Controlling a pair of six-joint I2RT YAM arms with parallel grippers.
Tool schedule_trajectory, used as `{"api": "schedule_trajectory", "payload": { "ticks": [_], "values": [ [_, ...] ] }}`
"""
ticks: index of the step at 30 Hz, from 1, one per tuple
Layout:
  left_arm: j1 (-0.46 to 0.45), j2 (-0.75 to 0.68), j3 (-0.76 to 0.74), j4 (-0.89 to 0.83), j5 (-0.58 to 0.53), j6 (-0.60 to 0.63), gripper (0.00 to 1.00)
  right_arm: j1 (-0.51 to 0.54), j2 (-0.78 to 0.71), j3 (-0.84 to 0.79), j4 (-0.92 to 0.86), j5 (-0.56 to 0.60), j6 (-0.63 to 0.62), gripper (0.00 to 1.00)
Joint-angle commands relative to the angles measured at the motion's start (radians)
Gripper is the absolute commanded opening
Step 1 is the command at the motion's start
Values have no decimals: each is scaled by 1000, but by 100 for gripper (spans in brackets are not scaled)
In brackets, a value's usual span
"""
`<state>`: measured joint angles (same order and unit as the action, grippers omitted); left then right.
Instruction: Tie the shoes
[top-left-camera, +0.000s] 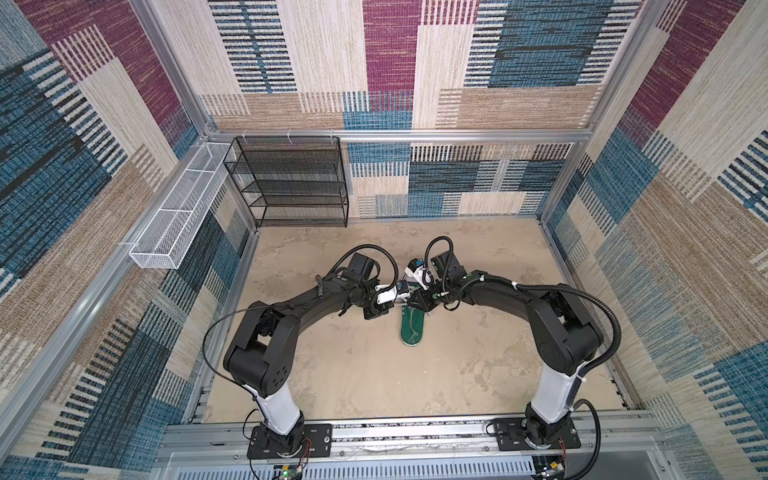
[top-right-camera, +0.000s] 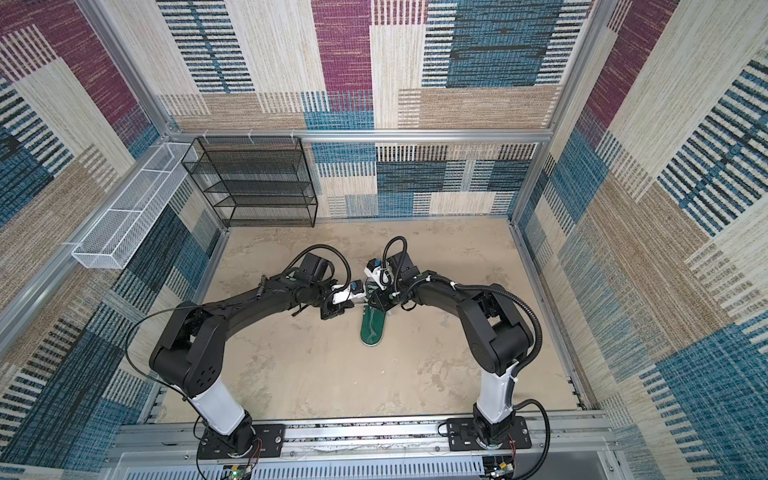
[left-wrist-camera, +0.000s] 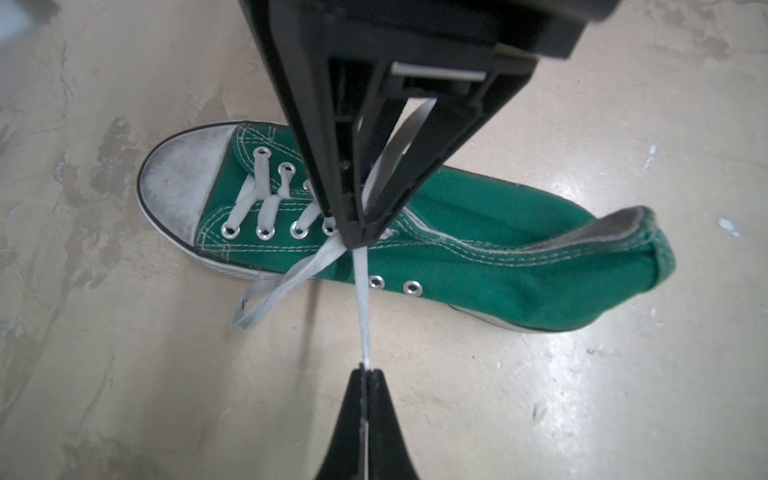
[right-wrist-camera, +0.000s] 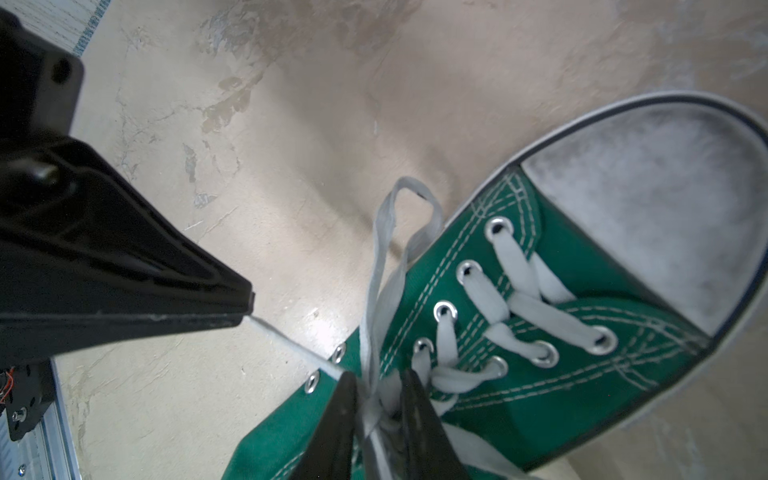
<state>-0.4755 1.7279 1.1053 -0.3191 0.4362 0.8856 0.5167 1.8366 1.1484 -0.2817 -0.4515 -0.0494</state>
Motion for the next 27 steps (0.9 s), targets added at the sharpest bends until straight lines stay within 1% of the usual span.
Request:
{"api": "schedule_trajectory", "payload": {
  "ticks": [1,9,11,12,14,15,16,18,20,23,25,27],
  "values": [
    [6,-14,-11,-23,-20,-7,0,-1,-9,-6,-5,49,8,23],
    [15,-18,-32,-29,-28,-5,0,-1,-15,-9,-5,56,10,24],
    [15,-20,-33,-31,-25,-7,0,-1,-16,-9,-5,48,14,25],
    [15,-22,-32,-30,-20,-11,0,-1,-20,-6,-4,41,17,27],
    [15,-33,-32,-18,-10,-26,20,-1,-39,-8,12,14,32,30],
    [15,-43,-37,-5,-4,-33,35,0,-56,-13,23,1,42,32],
    [15,-56,-47,19,-5,-45,48,-2,-69,-15,30,-11,51,34],
    [20,-79,-68,52,-4,-62,58,-5,-87,-9,32,-18,70,36],
    [32,-102,-79,71,6,-87,65,-13,-102,-6,32,-22,94,38],
    [62,-134,-96,85,27,-129,66,-28,-118,-14,30,-1,121,39],
    [79,-156,-109,100,20,-175,69,-38,-126,-29,32,23,144,40],
    [92,-184,-116,108,22,-244,74,-61,-149,-59,52,38,189,40]
  ]
}}
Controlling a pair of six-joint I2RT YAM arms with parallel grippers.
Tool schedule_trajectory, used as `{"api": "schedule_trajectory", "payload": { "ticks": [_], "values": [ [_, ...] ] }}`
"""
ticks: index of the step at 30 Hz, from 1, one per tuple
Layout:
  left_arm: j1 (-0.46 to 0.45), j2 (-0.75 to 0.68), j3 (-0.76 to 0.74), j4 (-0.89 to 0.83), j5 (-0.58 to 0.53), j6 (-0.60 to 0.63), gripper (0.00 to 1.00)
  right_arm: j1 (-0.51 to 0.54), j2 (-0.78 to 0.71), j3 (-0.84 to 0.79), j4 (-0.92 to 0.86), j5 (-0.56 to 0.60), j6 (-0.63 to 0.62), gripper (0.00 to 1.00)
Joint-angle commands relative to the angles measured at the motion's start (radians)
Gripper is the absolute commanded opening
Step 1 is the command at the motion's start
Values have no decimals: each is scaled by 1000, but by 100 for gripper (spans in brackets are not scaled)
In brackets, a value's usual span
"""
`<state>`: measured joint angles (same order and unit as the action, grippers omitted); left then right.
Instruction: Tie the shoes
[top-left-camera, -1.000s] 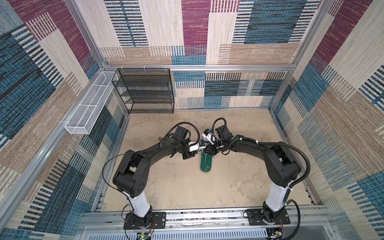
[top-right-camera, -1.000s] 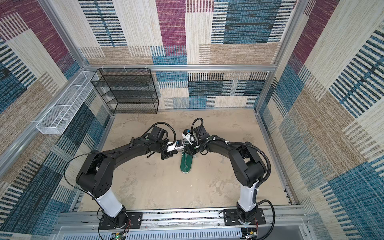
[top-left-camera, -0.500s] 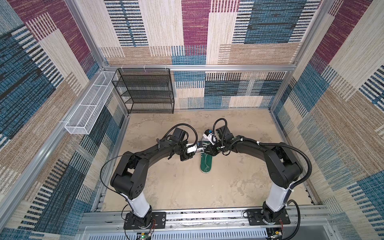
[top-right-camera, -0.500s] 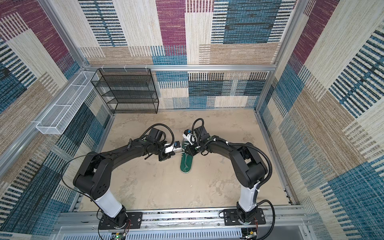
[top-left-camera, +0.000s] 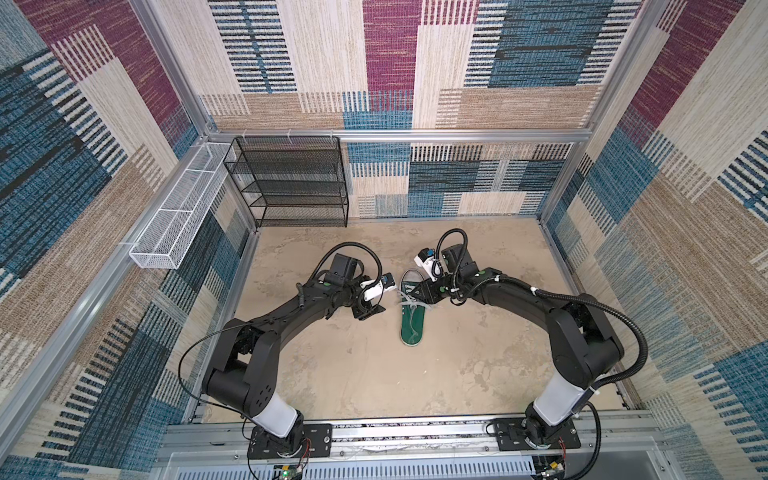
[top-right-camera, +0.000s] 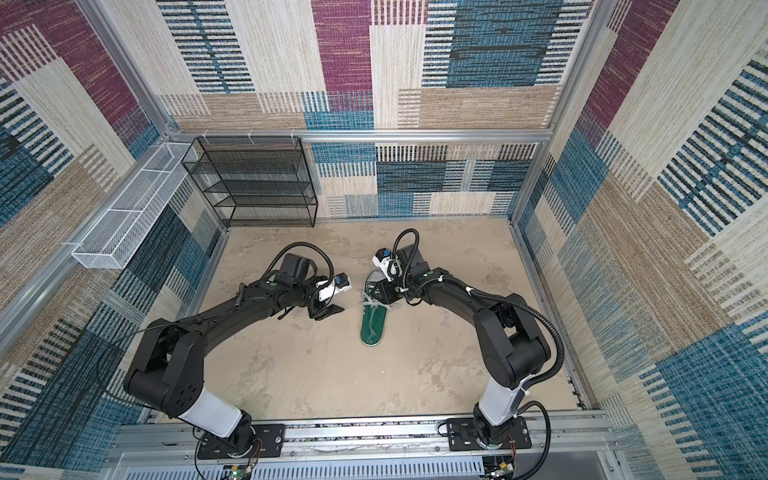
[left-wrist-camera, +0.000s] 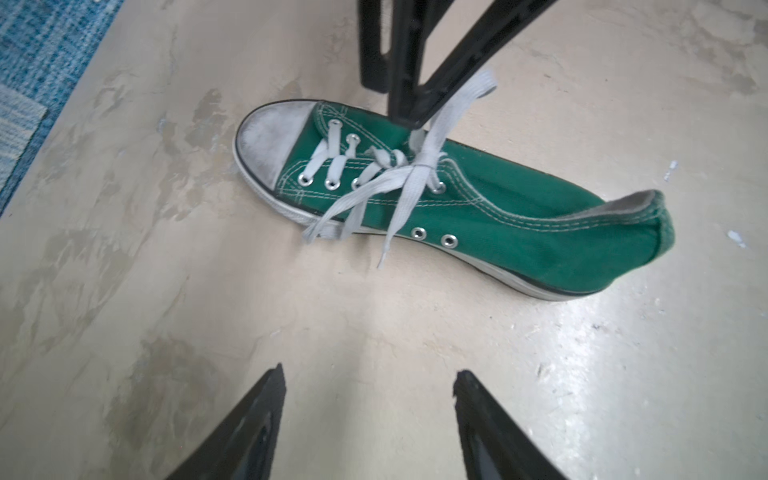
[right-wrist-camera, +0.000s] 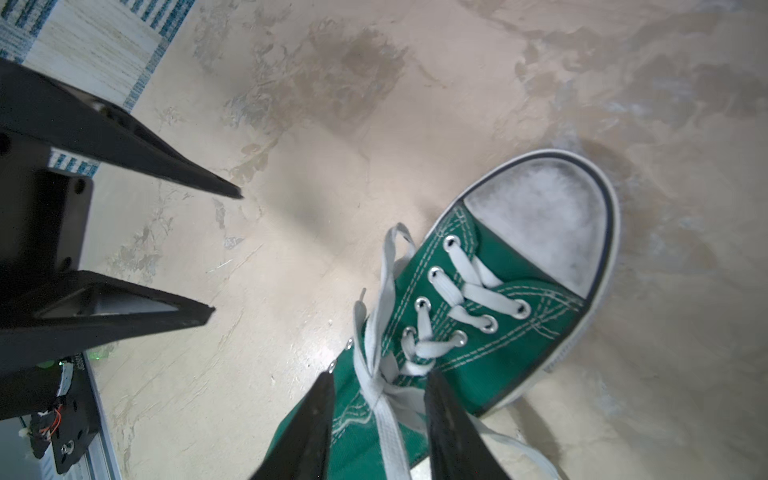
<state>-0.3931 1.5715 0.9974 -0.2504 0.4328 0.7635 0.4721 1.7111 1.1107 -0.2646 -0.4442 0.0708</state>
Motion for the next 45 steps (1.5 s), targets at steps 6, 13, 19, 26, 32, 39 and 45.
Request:
{"api": "schedule_trajectory", "payload": {
  "ticks": [6,13,19,26,32,39,45],
  "values": [
    [14,-180,-155,263,-21,-434,99,-168,-224,-153,124,14,147,64],
    [31,-313,-293,392,-112,-699,99,-283,-354,-210,65,131,95,100],
    [32,-483,-449,502,-376,-787,99,-382,-468,-346,161,284,113,100],
    [40,-643,-585,574,-707,-719,99,-394,-630,-626,531,596,93,100],
    [81,-626,-660,668,-920,-720,99,-402,-669,-822,858,712,21,100],
    [146,-562,-778,975,-952,-740,99,-414,-556,-944,1173,742,-18,100],
    [198,-459,-778,1051,-893,-729,99,-423,-397,-929,1367,697,-48,100]
  ]
}}
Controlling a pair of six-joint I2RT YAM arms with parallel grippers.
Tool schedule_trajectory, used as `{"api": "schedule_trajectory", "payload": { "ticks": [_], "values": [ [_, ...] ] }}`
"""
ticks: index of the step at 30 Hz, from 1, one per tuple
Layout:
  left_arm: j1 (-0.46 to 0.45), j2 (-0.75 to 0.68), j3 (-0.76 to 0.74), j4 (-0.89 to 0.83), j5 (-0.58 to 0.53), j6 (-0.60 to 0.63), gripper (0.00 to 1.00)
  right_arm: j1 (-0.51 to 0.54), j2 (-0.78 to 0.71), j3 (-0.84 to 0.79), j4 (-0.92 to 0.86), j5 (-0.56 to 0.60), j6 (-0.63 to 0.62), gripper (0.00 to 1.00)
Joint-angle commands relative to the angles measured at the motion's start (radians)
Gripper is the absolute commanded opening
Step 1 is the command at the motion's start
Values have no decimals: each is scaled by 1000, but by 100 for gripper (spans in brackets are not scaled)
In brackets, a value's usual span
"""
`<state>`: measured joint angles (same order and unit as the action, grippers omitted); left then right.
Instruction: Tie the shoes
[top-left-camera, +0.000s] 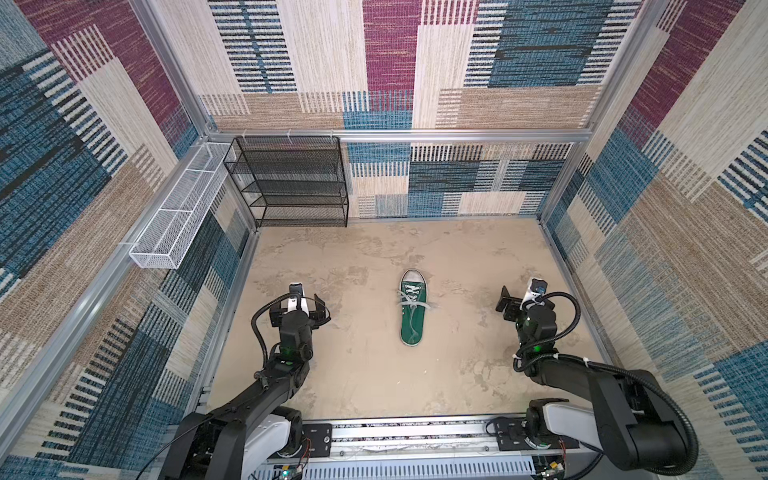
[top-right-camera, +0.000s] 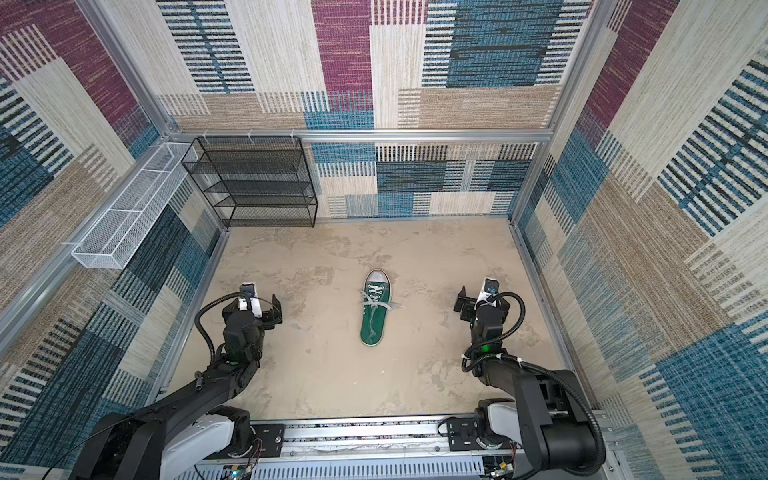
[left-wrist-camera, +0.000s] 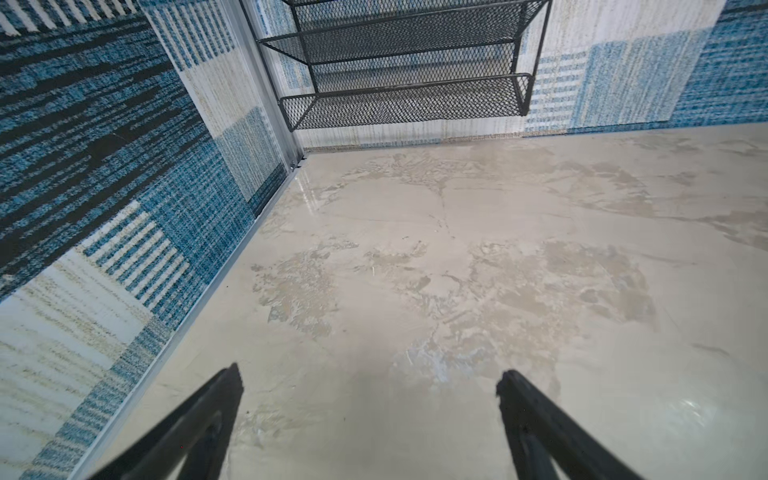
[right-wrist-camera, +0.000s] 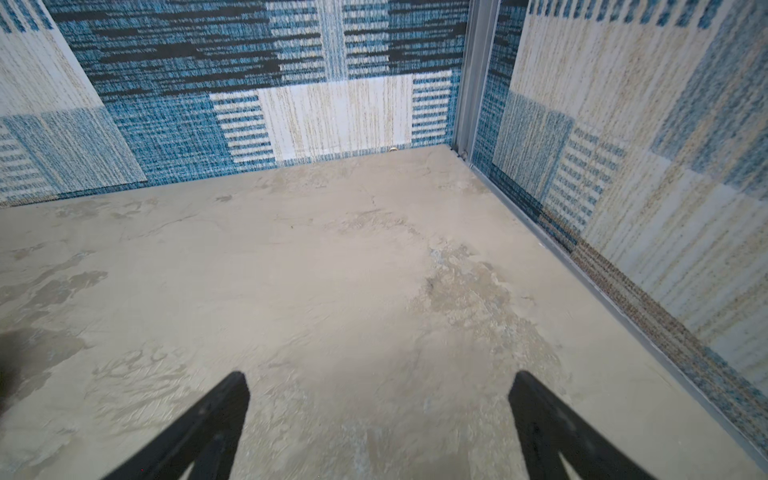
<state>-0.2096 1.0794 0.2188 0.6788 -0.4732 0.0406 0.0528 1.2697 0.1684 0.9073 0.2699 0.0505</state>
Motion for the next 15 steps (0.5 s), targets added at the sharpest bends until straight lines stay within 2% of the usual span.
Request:
{"api": "schedule_trajectory", "payload": {
  "ticks": [1,4,6,7,10,12,13,14,15],
  "values": [
    [26,61,5,133,19,-8,99,-5,74,33,206,-24,-35,100],
    [50,149,12,175,48,-5,99,-5,171,60,277,-48,-51,100],
    [58,205,5,271,66,14,99,-7,231,62,334,-63,-54,100],
    [70,239,9,310,84,15,99,-9,223,81,274,-78,-49,100],
    [107,379,34,388,127,-11,99,-19,225,65,309,-119,-55,100],
    [114,474,36,500,199,25,99,-28,262,33,395,-180,-71,100],
    [116,470,41,481,216,30,99,-28,285,19,455,-192,-78,100],
    [120,432,59,385,222,14,99,-30,262,31,389,-199,-73,100],
    [124,415,74,322,223,2,99,-34,268,30,398,-207,-73,100]
  ]
}}
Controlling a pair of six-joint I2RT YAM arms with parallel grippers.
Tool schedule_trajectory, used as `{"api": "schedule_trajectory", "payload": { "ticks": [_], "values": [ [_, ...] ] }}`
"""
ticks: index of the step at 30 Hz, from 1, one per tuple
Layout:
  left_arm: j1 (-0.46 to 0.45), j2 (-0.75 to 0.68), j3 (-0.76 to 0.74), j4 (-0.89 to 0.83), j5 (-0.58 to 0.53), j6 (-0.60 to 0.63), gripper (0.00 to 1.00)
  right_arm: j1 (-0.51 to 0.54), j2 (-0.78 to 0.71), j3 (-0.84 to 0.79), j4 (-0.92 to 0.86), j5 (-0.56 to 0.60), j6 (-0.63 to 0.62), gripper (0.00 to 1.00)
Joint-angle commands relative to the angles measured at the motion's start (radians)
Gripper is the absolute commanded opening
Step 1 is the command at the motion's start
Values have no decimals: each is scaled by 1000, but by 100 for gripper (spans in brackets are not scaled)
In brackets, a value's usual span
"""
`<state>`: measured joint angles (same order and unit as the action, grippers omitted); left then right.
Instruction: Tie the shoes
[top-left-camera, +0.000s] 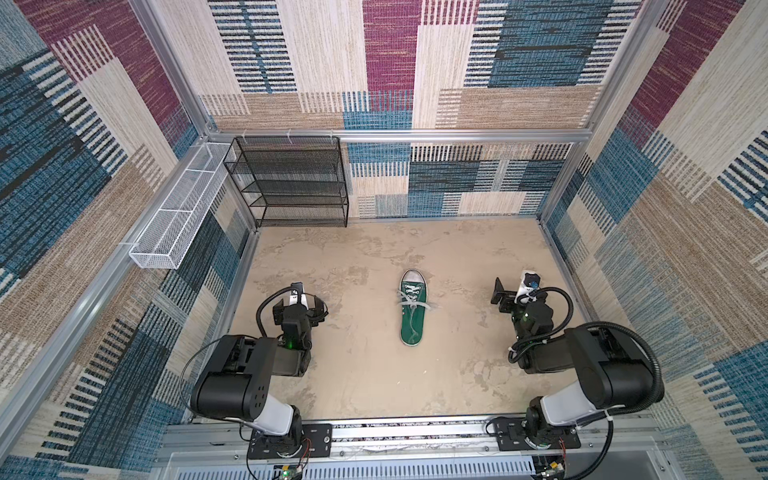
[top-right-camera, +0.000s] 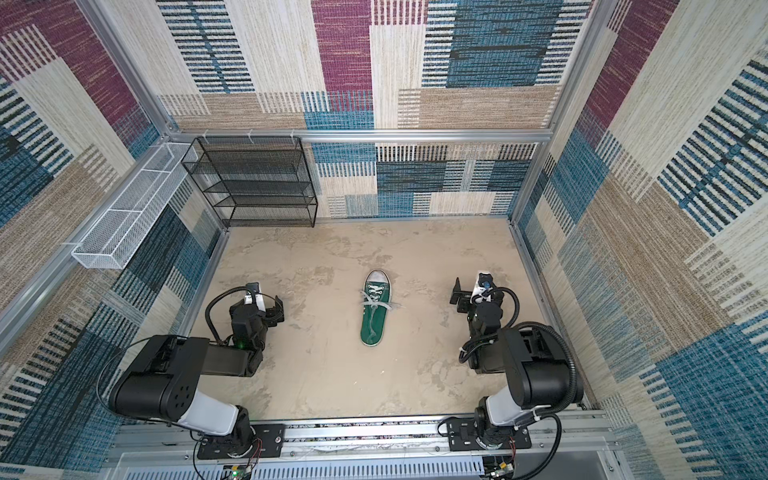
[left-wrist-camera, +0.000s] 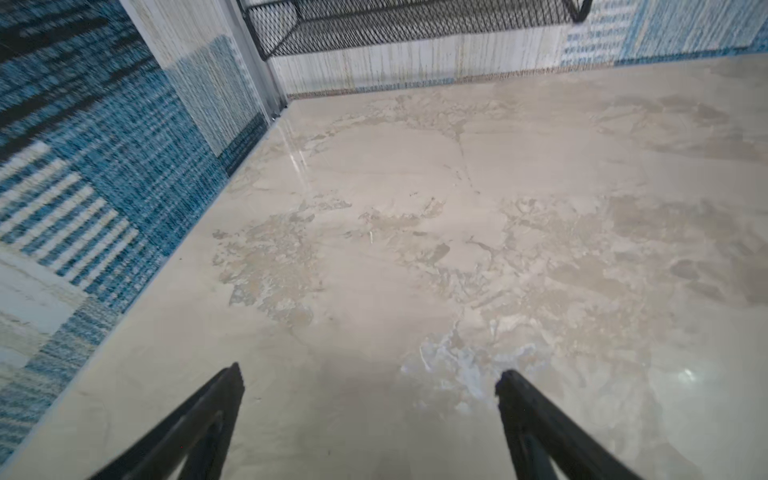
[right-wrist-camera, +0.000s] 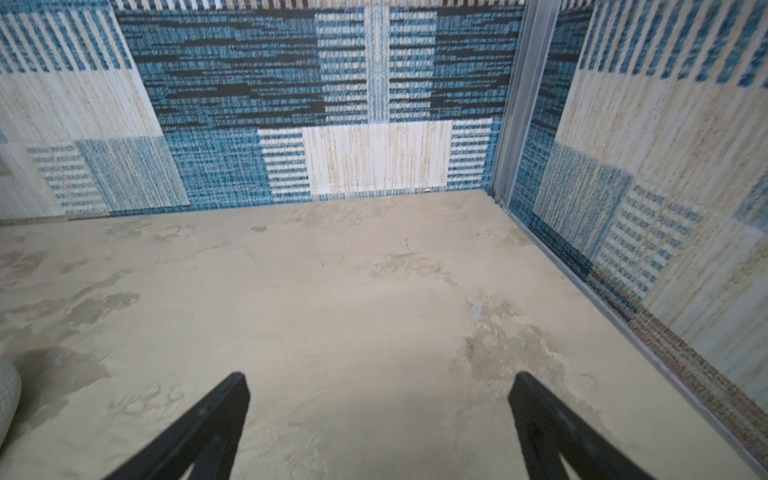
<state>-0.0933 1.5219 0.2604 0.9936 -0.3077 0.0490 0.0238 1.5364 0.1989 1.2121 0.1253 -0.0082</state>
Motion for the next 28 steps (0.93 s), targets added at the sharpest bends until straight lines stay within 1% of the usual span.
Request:
{"api": "schedule_trajectory", "payload": {
  "ticks": [1,2,3,4,5,7,24,27,28],
  "values": [
    [13,-20,46,1,57,-7,99,-6,8,-1,110,-62,-15,100],
    [16,4,54,25,61,-1,99,-9,-3,6,76,-72,-11,100],
    [18,17,79,-3,62,1,99,-14,5,5,95,-81,-10,100],
    [24,8,126,-115,71,-11,99,-15,1,6,82,-85,-9,100],
    [51,7,154,-173,123,-24,99,-17,-2,6,78,-87,-8,100],
    [90,12,176,-206,171,-57,99,-18,-3,5,82,-87,-9,100],
    [99,13,172,-200,183,-65,98,-21,2,15,69,-101,-7,100],
    [100,12,171,-198,176,-66,98,-22,-2,7,80,-101,-7,100],
    [101,8,158,-181,150,-77,98,-22,0,7,80,-101,-8,100]
  ]
}}
